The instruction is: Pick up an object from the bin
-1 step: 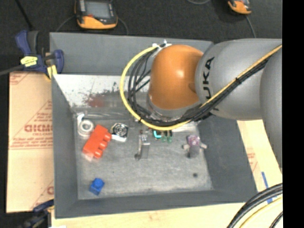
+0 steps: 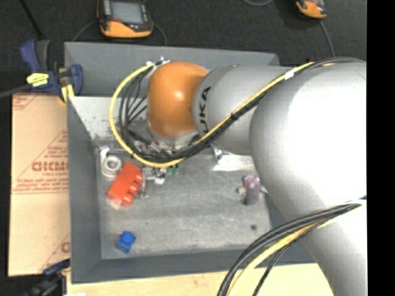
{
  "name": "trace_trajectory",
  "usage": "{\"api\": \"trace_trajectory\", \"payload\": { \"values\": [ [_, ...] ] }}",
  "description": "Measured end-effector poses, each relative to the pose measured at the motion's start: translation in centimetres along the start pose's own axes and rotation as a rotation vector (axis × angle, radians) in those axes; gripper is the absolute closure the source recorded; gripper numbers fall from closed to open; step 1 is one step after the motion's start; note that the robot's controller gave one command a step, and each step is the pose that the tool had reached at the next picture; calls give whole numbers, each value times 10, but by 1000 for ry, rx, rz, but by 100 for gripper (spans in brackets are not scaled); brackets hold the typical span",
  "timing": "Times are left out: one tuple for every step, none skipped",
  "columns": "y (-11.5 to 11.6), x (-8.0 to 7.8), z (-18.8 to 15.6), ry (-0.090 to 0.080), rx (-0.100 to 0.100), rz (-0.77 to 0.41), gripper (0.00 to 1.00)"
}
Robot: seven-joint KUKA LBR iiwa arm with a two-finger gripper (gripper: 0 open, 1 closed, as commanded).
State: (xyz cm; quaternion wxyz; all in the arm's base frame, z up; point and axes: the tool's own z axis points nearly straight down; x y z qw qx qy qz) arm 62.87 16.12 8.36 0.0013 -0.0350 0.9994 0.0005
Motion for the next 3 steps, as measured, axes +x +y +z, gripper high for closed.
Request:
{"api": "trace_trajectory", "payload": {
  "values": [
    [52, -8, 13, -2, 1, -404, 0],
    [52, -8, 12, -2, 0, -399, 100],
    [63, -5, -134, -11, 0, -395, 100]
  ]
}}
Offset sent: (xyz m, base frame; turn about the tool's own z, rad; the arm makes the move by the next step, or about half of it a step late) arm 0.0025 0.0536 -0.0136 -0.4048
